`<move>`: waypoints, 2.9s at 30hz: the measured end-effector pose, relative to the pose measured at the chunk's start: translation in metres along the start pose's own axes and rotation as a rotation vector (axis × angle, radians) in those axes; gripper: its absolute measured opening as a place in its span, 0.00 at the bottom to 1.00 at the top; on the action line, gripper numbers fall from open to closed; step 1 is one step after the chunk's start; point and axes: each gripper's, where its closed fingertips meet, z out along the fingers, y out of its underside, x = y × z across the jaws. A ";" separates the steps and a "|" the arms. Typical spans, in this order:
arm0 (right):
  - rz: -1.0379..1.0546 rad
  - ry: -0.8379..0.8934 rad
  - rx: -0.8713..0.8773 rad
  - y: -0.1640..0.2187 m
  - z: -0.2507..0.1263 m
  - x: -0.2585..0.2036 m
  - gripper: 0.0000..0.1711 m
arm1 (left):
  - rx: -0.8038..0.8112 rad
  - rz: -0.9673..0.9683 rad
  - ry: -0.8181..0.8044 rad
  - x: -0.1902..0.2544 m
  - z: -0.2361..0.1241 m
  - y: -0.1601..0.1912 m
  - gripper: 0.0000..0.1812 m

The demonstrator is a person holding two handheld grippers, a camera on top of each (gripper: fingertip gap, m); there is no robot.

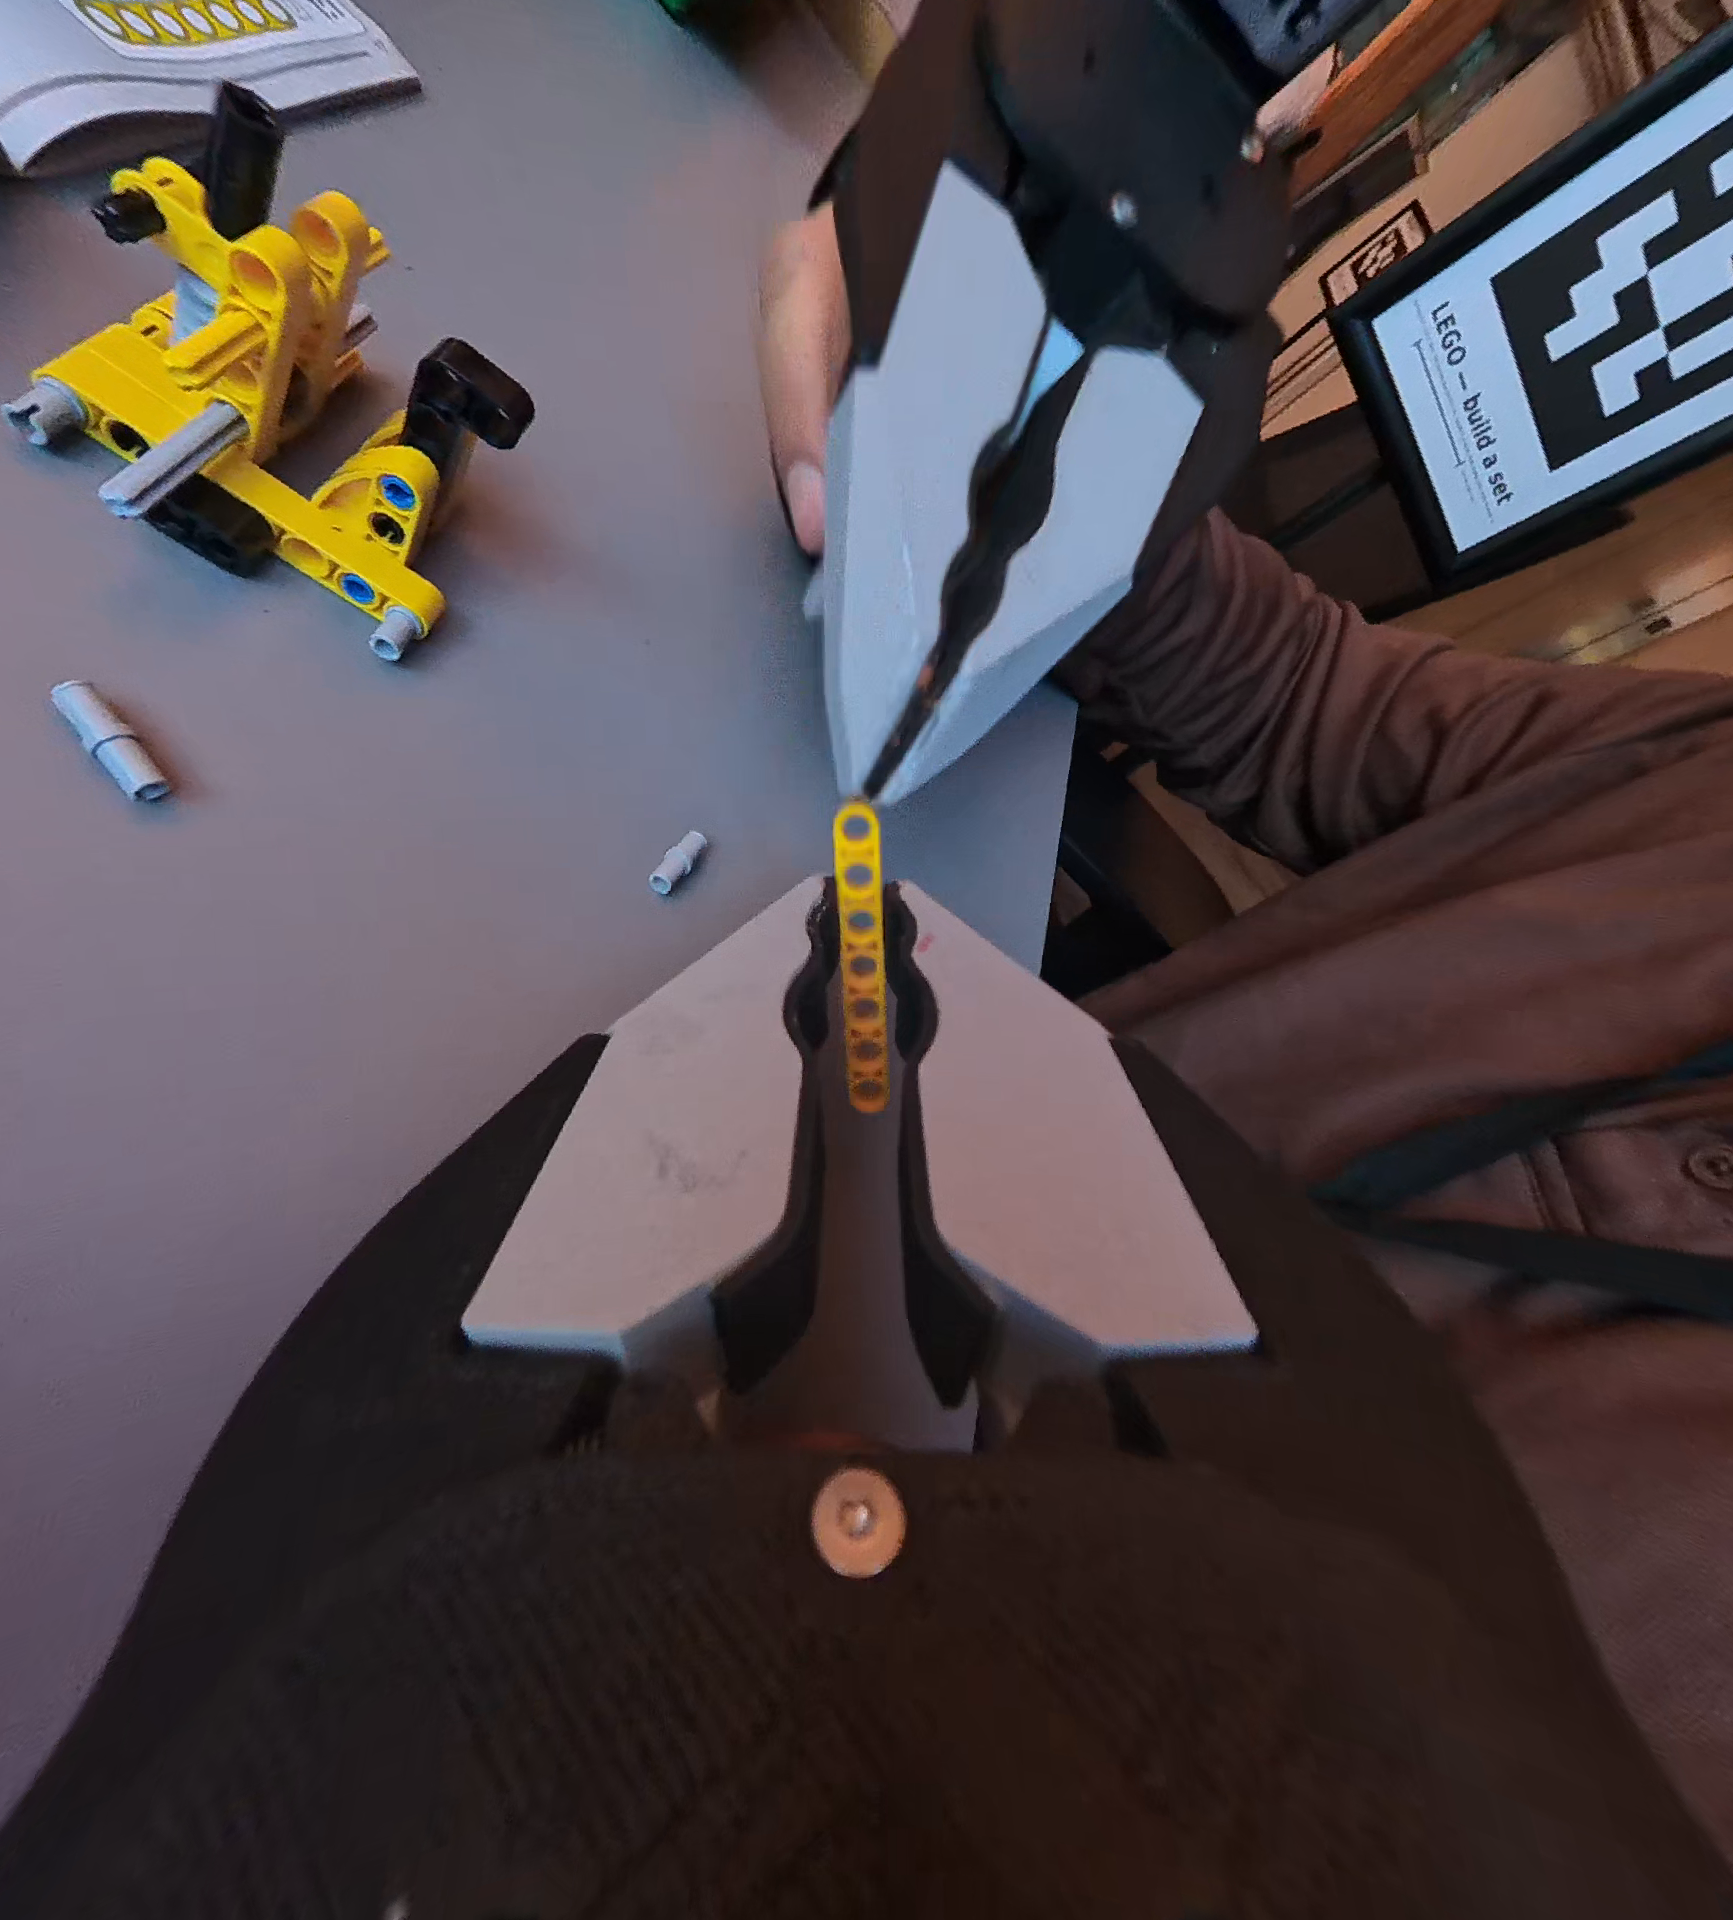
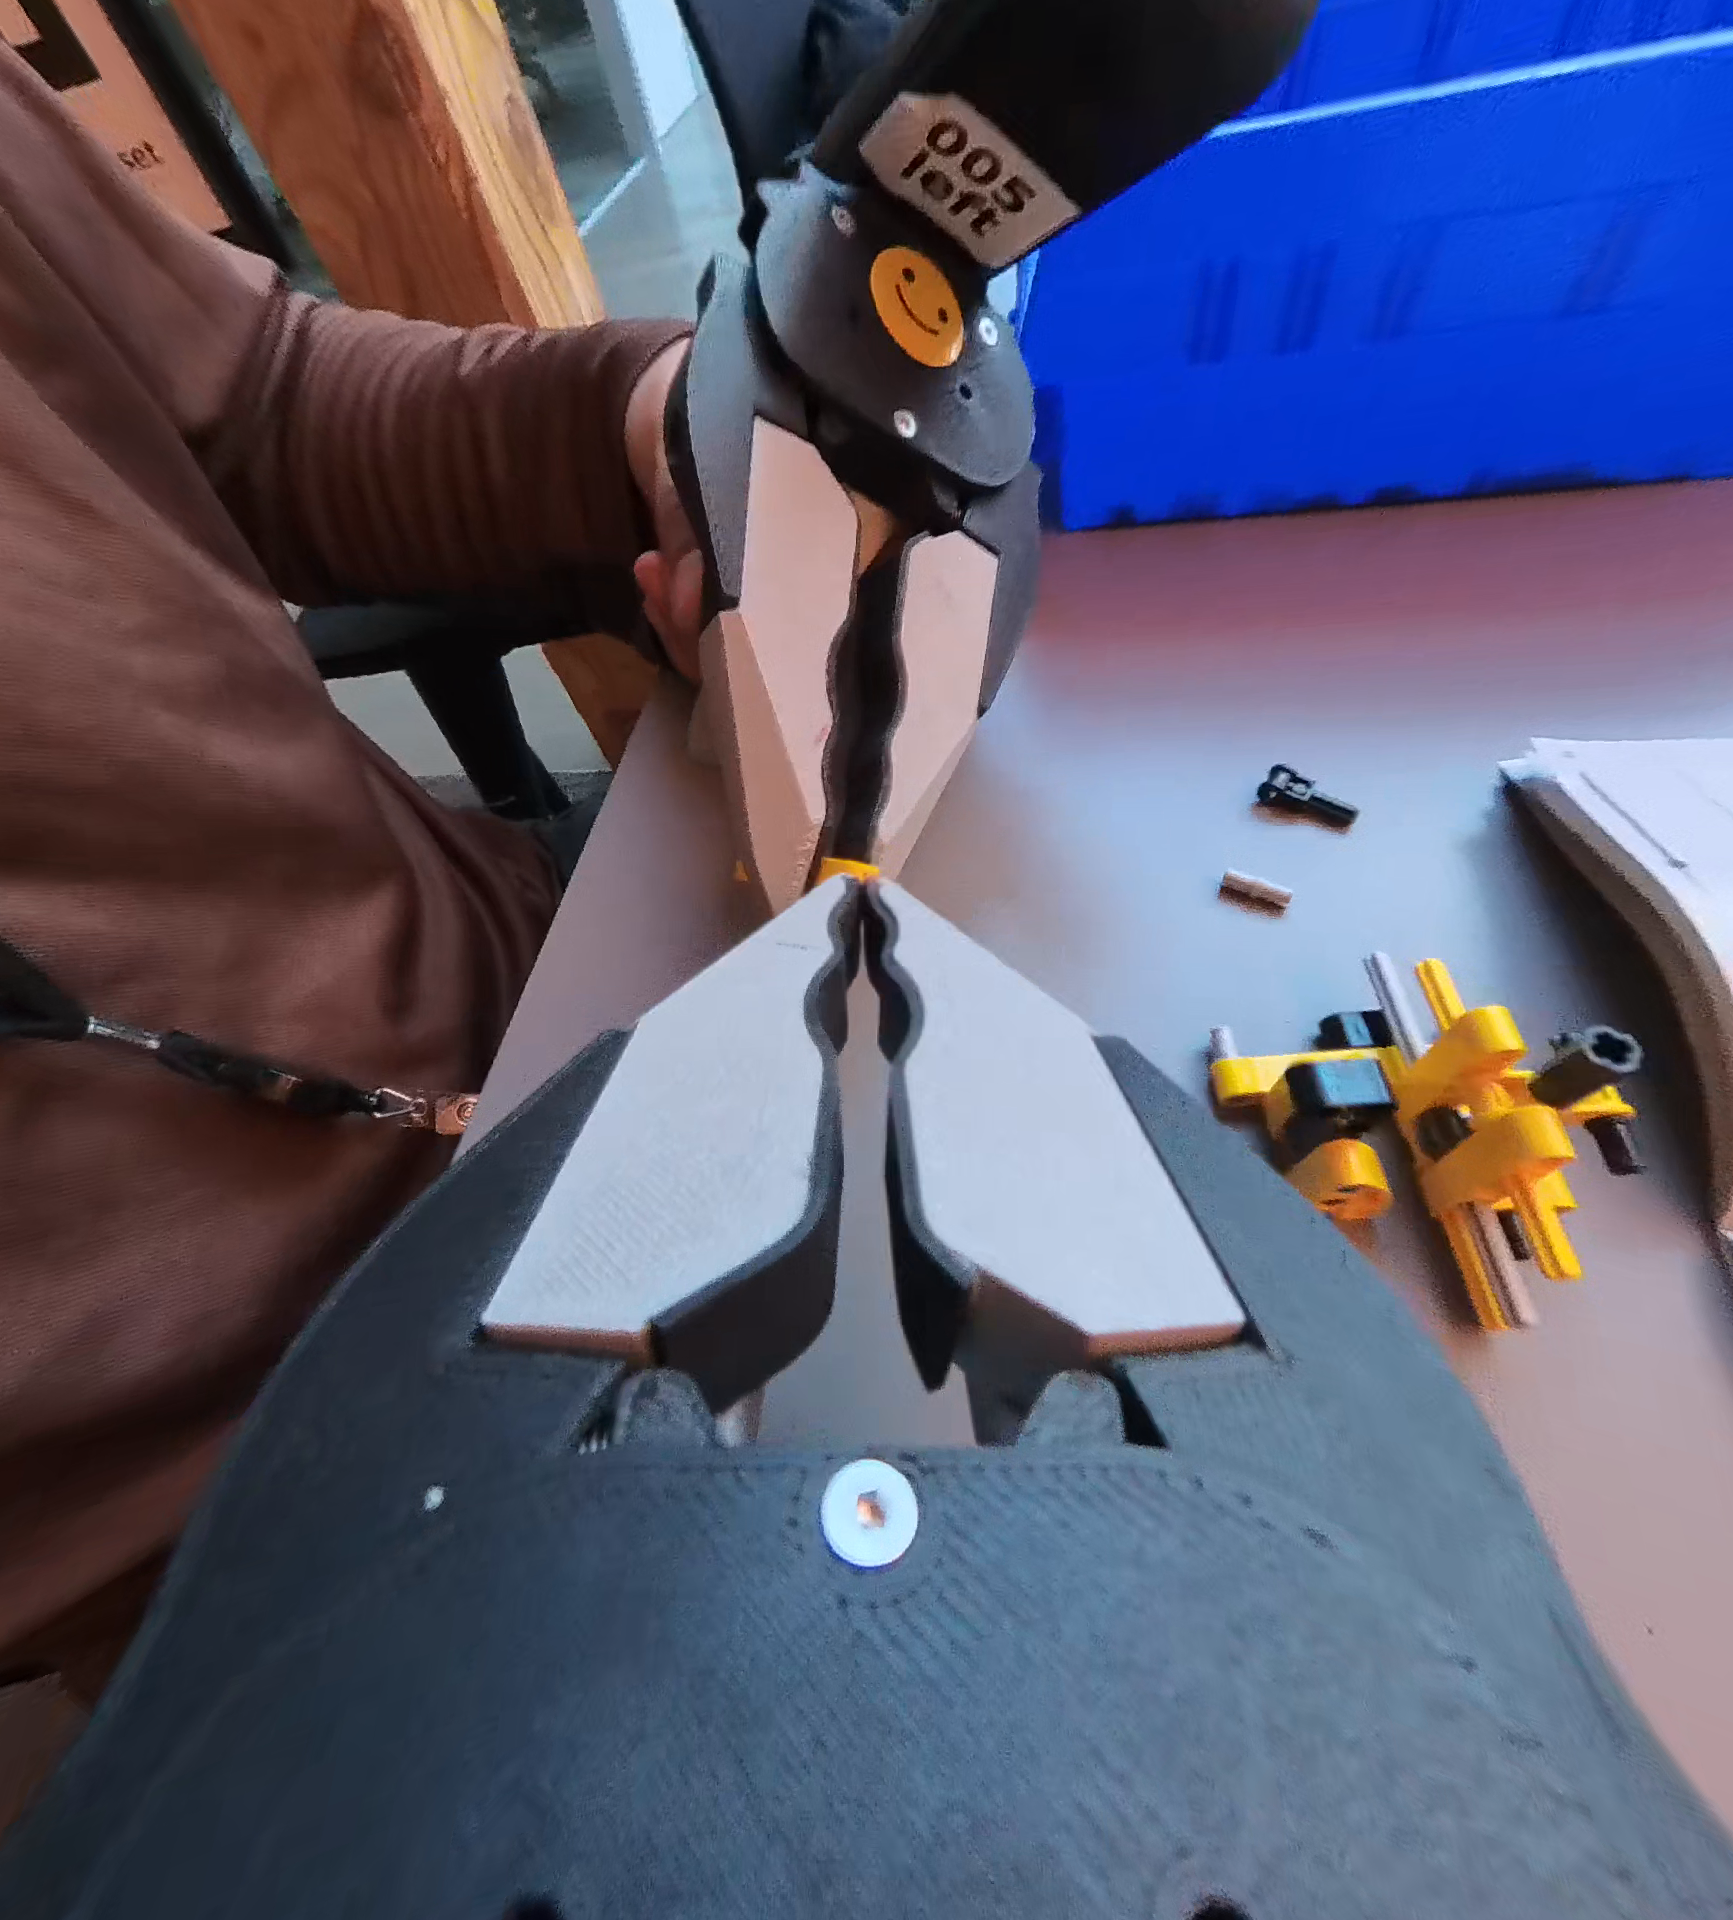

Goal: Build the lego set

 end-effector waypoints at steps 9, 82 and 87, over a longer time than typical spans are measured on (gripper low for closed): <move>0.019 0.053 0.003 0.001 -0.005 0.010 0.08 | 0.041 0.053 -0.085 -0.005 -0.003 -0.003 0.03; 0.130 0.040 0.019 0.001 -0.009 0.015 0.00 | 0.197 0.227 -0.046 -0.004 -0.033 -0.032 0.03; 0.368 -0.102 0.141 -0.013 -0.018 0.017 0.00 | 0.233 0.175 -0.065 -0.011 -0.036 -0.038 0.03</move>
